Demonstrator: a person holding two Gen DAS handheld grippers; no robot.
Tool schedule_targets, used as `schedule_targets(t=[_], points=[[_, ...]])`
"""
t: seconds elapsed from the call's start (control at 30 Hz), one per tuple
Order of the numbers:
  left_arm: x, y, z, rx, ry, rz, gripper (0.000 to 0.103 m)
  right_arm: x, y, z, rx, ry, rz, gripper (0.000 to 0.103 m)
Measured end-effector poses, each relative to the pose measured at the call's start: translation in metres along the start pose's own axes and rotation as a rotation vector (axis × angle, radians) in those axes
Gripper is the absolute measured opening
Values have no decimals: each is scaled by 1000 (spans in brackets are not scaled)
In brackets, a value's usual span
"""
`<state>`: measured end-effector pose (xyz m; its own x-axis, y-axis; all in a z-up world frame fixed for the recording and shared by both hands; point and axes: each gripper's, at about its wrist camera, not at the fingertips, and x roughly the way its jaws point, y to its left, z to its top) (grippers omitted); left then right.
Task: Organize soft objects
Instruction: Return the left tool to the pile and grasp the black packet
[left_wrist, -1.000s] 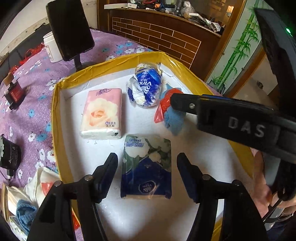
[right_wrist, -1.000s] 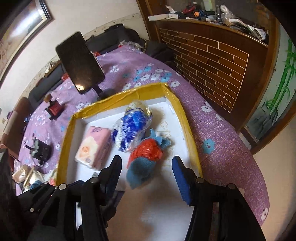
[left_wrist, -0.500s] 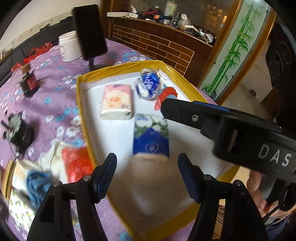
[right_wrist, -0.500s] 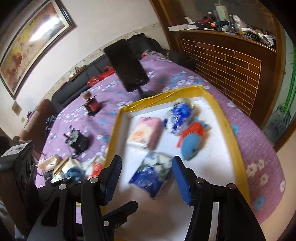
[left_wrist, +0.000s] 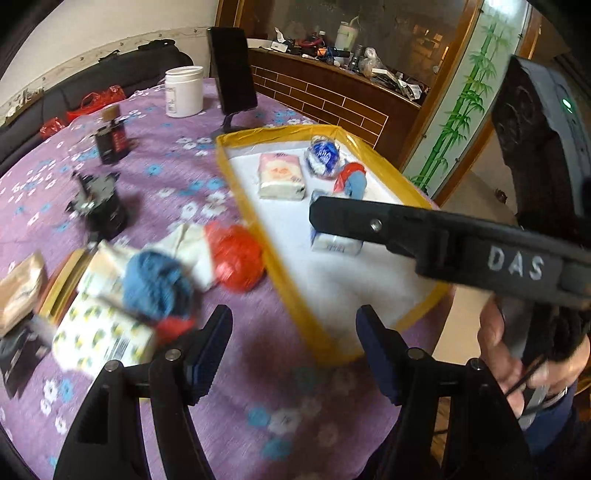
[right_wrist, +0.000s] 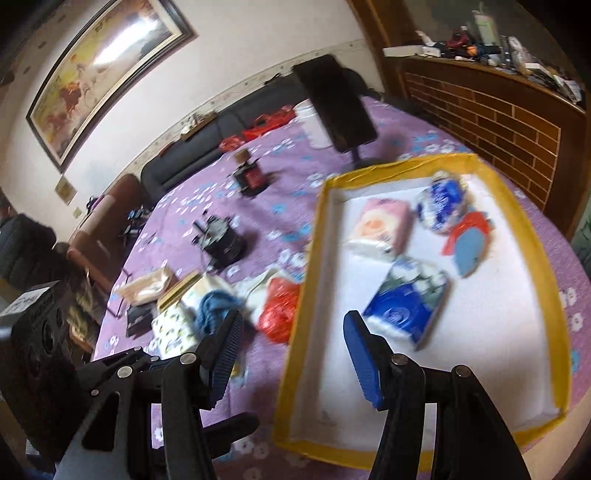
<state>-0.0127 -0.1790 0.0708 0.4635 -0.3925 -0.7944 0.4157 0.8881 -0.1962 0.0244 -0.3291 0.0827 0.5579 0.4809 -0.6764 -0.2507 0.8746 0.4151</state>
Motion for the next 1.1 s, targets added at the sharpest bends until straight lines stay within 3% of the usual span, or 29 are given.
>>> schedule_targets(t=[0.23,0.37,0.63,0.8,0.97,1.03,1.1], points=[[-31,32,-39,1,-14,59,70,22,24,-19,-36,60,47,61],[-58,70,-54,-21,-43,163,75,25,34,-25,-47,68,84,61],[-99,207,-57,-161,-123,357,77,30,49,-30,-58,82,124,61],[-81,273,-40,-227,-89,377,81,32,56,-31,-66,90,125,61],[-49,298,-38,-270,6,183,81,33,60,-30,-66,90,132,61],[-46,292,-45,-292,41,83,82,35,62,-29,-68,92,136,62],[-50,276,-53,-274,61,29,82,37,63,-29,-71,97,139,63]])
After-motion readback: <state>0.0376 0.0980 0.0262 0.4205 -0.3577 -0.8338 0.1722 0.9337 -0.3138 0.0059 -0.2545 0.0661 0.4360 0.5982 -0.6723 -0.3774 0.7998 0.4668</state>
